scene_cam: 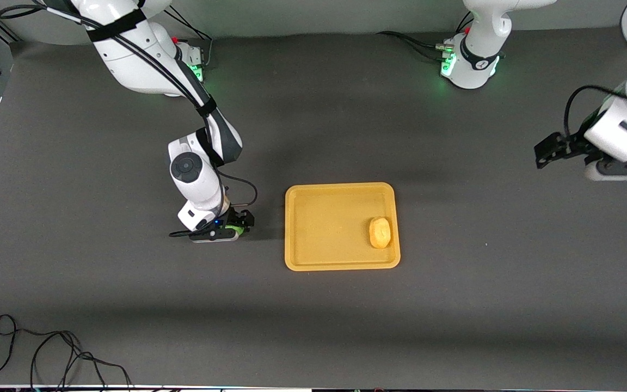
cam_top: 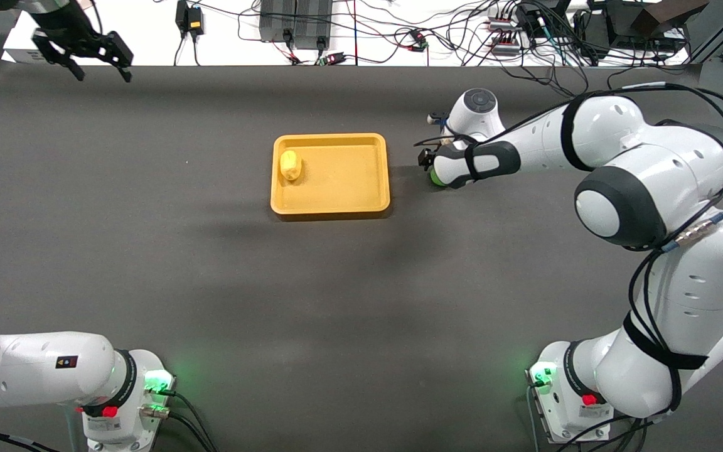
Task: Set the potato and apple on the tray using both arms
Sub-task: 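Release the potato while the right gripper grasps the green apple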
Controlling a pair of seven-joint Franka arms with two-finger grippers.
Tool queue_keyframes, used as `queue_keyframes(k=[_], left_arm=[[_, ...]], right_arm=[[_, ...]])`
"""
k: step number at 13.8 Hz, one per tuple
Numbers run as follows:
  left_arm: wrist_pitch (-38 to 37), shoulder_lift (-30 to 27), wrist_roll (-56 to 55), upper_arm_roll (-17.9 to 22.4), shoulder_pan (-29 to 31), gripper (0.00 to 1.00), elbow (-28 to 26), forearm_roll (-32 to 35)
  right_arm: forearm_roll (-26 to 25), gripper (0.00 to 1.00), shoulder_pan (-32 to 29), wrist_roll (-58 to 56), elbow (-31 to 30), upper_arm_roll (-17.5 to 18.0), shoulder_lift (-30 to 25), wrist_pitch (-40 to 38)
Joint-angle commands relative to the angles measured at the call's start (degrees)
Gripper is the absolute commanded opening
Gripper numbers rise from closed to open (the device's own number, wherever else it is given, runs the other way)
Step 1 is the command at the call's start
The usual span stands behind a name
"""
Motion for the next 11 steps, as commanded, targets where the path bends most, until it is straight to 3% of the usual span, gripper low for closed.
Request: queue_keyframes(k=[1,2,3,5,8,11], left_arm=[[5.86,-2.77,6.33,1.56,1.16,1.00,-5.67,-0.40],[8.16,-3.82,7.40,2.45,1.08,1.00,-7.18,-1.97],[7.58,-3.91,7.68,2.80,1.16,1.00,-7.10,-3.72],[7.31,-3.65,8.21,2.89,1.16,1.00,-7.28,-3.83],[9.76,-0.50,8.21,2.89,1.07,1.00,-6.84,-3.65],[8.98,-0.83,9.87,2.89,1.07,1.00,-6.84,-3.22]], right_arm=[[0.32,0.95,0.39,0.66,1.28,-0.30,0.49,-0.06],[0.32,0.86,0.39,0.40,1.19,-0.30,0.49,-0.32],[0.32,0.70,0.30,0.22,1.10,-0.30,0.40,-0.58],[0.32,0.57,0.30,0.05,1.01,-0.30,-0.39,-1.81],[0.32,0.57,0.21,0.05,4.86,-0.30,-4.68,-12.23],[0.41,0.57,0.12,0.92,14.34,-0.56,-8.29,-28.13]])
